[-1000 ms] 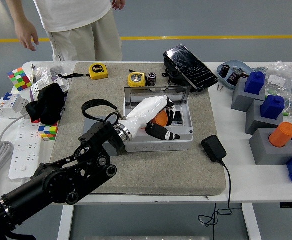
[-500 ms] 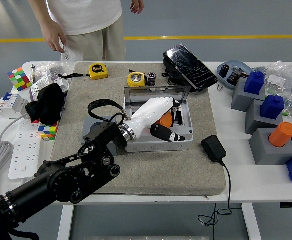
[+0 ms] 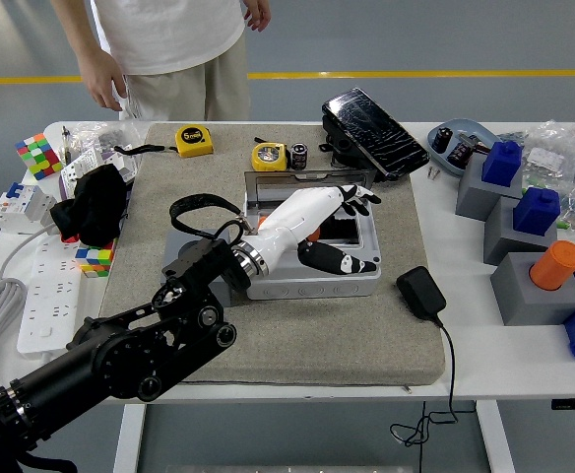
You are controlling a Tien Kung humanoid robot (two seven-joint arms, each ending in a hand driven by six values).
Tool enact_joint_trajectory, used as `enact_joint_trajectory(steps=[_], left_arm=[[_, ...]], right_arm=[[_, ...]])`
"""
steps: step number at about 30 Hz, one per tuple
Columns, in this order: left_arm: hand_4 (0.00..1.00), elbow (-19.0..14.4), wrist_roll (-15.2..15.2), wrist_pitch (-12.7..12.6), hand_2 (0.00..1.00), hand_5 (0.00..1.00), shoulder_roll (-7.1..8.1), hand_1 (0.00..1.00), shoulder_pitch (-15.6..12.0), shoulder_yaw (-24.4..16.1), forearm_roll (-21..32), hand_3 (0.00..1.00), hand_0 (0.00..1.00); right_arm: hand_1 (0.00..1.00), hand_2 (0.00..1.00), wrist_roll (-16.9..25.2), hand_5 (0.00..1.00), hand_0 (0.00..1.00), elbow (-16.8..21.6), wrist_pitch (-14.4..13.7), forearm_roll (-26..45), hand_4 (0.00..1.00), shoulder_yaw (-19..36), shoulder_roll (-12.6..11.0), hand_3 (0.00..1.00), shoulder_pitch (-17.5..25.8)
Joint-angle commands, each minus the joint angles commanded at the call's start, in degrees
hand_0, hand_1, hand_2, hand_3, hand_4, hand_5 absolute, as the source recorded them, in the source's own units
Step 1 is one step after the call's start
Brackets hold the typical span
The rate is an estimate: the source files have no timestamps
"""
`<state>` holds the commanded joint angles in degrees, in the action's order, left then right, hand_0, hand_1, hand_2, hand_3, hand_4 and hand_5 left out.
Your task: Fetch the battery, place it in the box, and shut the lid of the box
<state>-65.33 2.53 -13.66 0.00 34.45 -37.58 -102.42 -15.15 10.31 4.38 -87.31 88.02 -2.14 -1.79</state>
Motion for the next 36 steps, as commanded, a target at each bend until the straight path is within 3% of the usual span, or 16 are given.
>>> enact_joint_trajectory(steps=[10,16,17,18,22,23,29,34,35,36], left_arm=[[0.998,-6.1,2.1,-0.8,0.626,0.304,0.68,0.586,-2.0,-3.3,1.1,0.733,0.357],[0.998,-9.4,6.3,-3.2,0.614,0.304,1.42,0.585,-3.4,-7.6,0.8,0.713,0.366],[0.998,-9.4,6.9,-3.6,0.72,0.342,1.45,0.755,-3.4,-8.2,0.7,0.752,0.733],[0.998,-9.2,7.1,-3.7,0.72,0.342,1.44,0.755,-3.4,-9.2,0.3,0.752,0.733],[0.998,-7.0,3.6,-1.4,0.72,0.342,1.32,0.755,-2.9,-12.1,-1.4,0.752,0.733],[0.998,-6.3,2.7,-0.8,0.826,0.449,1.36,0.864,-2.7,-12.6,-1.6,0.834,0.86],[0.998,-4.4,-1.6,2.1,0.832,0.472,1.93,0.875,-2.5,-13.5,-3.7,0.837,0.866],[0.998,-5.5,-3.7,3.6,0.832,0.472,2.13,0.875,-3.1,-12.5,-3.8,0.837,0.866],[0.998,-5.9,-4.0,3.8,0.785,0.486,2.2,0.829,-3.3,-12.2,-3.7,0.794,0.802],[0.998,-6.3,-4.5,4.1,0.785,0.486,2.26,0.829,-3.6,-12.0,-3.8,0.794,0.802]], right_arm=[[0.667,0.675,0.2,0.601,0.641,0.0,-0.1,0.6,0.994,-0.4,0.0,0.608,-0.1],[0.666,0.675,0.1,0.601,0.641,0.0,0.0,0.0,0.994,0.1,0.0,0.609,0.0],[0.666,0.675,0.0,0.601,0.642,0.0,0.0,0.0,0.994,0.1,0.0,0.609,0.0],[0.666,0.675,0.0,0.601,0.642,0.0,0.0,0.1,0.994,0.0,0.0,0.609,0.0],[0.666,0.675,0.1,0.601,0.642,0.0,0.0,0.4,0.994,-0.3,0.0,0.609,0.0],[0.666,0.675,0.2,0.6,0.642,0.0,0.0,0.5,0.994,-0.5,0.0,0.609,-0.1],[0.666,0.675,0.1,0.6,0.641,0.0,0.0,0.4,0.994,-0.3,0.0,0.609,-0.1],[0.666,0.675,0.1,0.6,0.641,0.0,-0.1,0.2,0.994,-0.2,0.0,0.609,0.0],[0.667,0.675,0.1,0.6,0.641,0.0,0.0,0.2,0.994,-0.2,0.0,0.609,0.0],[0.667,0.675,0.1,0.6,0.641,0.0,0.0,0.2,0.994,-0.3,0.0,0.609,0.0]])
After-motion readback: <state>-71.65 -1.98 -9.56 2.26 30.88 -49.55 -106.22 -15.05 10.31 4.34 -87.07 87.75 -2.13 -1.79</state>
